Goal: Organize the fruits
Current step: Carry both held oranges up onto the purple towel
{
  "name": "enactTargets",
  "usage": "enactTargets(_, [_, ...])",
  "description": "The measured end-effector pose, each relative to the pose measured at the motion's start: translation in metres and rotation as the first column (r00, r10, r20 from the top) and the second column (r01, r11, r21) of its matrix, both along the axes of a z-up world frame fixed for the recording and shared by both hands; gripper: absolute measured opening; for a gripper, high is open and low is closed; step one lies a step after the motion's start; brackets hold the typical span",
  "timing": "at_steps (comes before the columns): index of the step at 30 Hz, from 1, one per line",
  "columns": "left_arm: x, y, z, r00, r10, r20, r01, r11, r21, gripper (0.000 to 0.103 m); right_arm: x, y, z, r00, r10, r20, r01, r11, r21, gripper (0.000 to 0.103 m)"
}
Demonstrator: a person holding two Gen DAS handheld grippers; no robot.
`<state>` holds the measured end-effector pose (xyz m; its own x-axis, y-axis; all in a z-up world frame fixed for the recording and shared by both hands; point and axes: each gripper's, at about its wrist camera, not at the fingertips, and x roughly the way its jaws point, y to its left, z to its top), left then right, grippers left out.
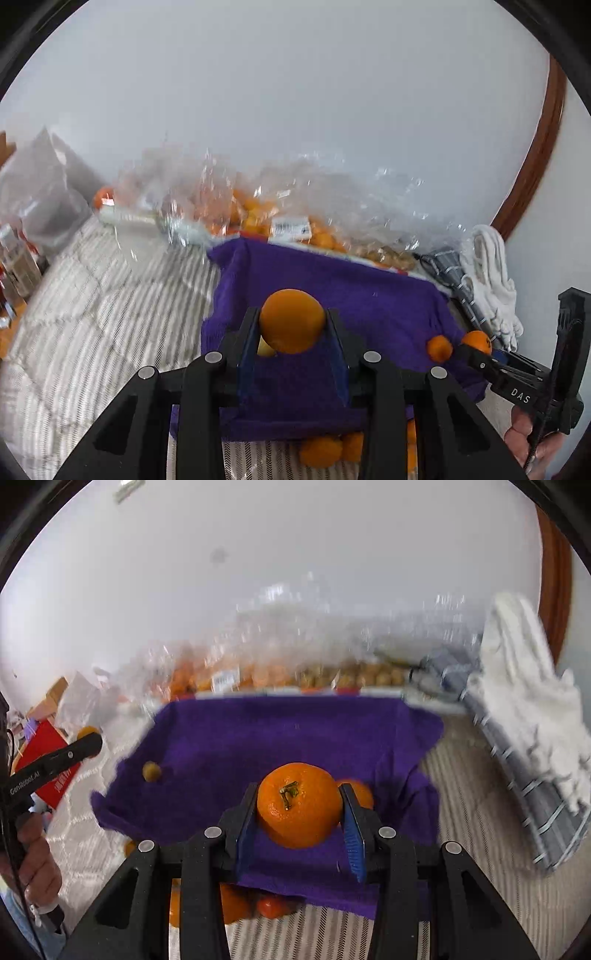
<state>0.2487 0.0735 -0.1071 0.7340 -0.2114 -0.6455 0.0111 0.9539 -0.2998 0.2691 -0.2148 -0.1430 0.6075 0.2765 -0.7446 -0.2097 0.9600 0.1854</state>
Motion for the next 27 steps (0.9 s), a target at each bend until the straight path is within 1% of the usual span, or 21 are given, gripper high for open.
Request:
enactTargets(2, [0.003, -0.002, -0.008, 0.999, -0.013, -0.029, 0.013, 1.000, 0.001, 0.033, 0.003, 0.001, -0.007, 1.000, 0.003, -0.026, -0.003, 1.000, -0.010, 0.042])
enactTargets(5, [0.002, -0.005, -0.012, 0.999, -0.025, -0.031, 0.025, 1.000, 0.014, 0.033, 0.005, -0.001, -0.014, 0.998, 0.010, -0.054, -0.009, 1.000, 0.014, 0.042])
enactTargets(7, [0.001, -0.006, -0.015, 0.999, -0.032, -0.040, 0.032, 0.999, 0.015, 0.033, 0.005, -0.002, -0.017, 0.998, 0.015, -0.063, -0.014, 1.000, 0.014, 0.042])
enactTargets(11, [0.002, -0.003, -0.018, 0.998, -0.031, -0.059, 0.030, 0.999, -0.022, 0.033, 0.005, -0.001, -0.026, 0.996, 0.014, -0.091, -0.017, 0.999, -0.033, 0.042])
enactTargets(14, [0.002, -0.004, -0.020, 0.998, -0.020, -0.059, 0.021, 1.000, 0.002, 0.033, 0.006, -0.003, -0.034, 0.992, 0.001, -0.125, -0.008, 0.998, -0.061, 0.042])
enactTargets(17, [0.002, -0.008, -0.020, 0.998, -0.016, -0.055, 0.018, 0.999, 0.033, 0.033, 0.006, -0.004, -0.037, 0.992, -0.010, -0.125, 0.000, 0.997, -0.076, 0.042])
enactTargets(20, [0.001, -0.009, -0.019, 0.998, -0.019, -0.056, 0.021, 0.999, 0.035, 0.033, 0.006, -0.005, -0.037, 0.993, -0.021, -0.118, 0.011, 0.997, -0.081, 0.042])
enactTargets(24, [0.003, -0.010, -0.022, 0.998, -0.011, -0.066, 0.015, 0.998, 0.059, 0.033, 0.010, -0.010, -0.040, 0.992, -0.042, -0.117, 0.034, 0.997, -0.074, 0.042])
enactTargets(27, [0.005, -0.009, -0.025, 0.997, -0.007, -0.081, 0.011, 0.998, 0.056, 0.033, 0.013, -0.012, -0.042, 0.992, -0.050, -0.119, 0.042, 0.997, -0.066, 0.042])
